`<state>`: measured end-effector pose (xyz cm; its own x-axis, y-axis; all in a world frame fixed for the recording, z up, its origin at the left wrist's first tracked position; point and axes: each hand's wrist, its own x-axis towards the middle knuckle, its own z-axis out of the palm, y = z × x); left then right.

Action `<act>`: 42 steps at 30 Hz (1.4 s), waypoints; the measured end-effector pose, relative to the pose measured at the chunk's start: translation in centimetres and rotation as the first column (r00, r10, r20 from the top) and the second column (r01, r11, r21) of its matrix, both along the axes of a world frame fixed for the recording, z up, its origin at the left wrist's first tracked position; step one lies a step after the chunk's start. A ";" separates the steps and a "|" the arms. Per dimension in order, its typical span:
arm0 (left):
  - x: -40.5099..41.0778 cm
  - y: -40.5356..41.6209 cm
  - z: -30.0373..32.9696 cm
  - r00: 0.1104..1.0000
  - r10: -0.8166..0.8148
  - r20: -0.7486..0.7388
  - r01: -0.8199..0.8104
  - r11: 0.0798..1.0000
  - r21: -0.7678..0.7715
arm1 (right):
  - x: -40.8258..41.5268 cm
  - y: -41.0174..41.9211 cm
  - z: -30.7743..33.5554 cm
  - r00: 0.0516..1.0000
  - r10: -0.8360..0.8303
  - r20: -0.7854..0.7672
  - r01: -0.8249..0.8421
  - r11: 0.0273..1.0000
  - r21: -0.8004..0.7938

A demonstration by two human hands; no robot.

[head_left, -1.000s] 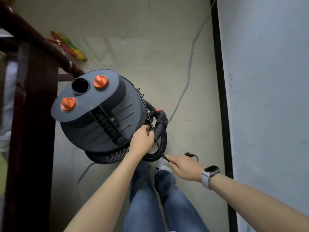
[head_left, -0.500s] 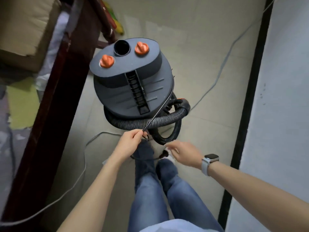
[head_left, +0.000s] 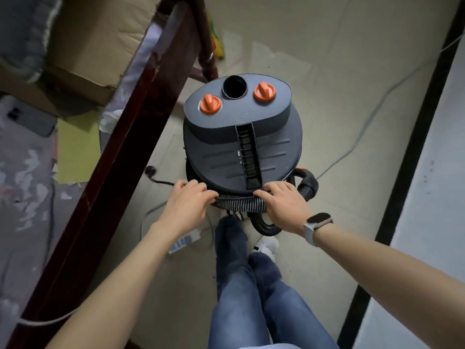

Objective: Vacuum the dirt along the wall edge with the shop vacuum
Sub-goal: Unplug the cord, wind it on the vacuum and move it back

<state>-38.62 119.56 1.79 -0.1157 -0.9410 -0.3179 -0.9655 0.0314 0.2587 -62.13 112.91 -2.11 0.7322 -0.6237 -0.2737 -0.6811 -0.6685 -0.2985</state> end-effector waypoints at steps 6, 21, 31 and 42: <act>0.5 -2.6 -3.9 0.996 0.056 0.074 -0.051 0.997 -0.059 | -1.7 -0.2 -0.1 0.995 -0.090 -0.029 0.093 0.990 0.106; -1.1 -0.7 -5.5 0.619 0.713 -0.330 -0.697 0.692 0.188 | 1.9 -0.5 0.0 0.847 -0.521 0.102 0.503 0.849 0.158; 1.8 -4.8 -6.8 0.788 0.593 -0.166 -0.513 0.781 0.357 | 8.3 -4.2 0.5 0.817 -0.561 -0.134 0.577 0.785 0.227; 2.9 -10.1 -6.5 0.815 0.571 -0.098 -0.524 0.798 0.299 | 9.5 -9.9 0.9 0.818 -0.558 -0.139 0.574 0.777 0.259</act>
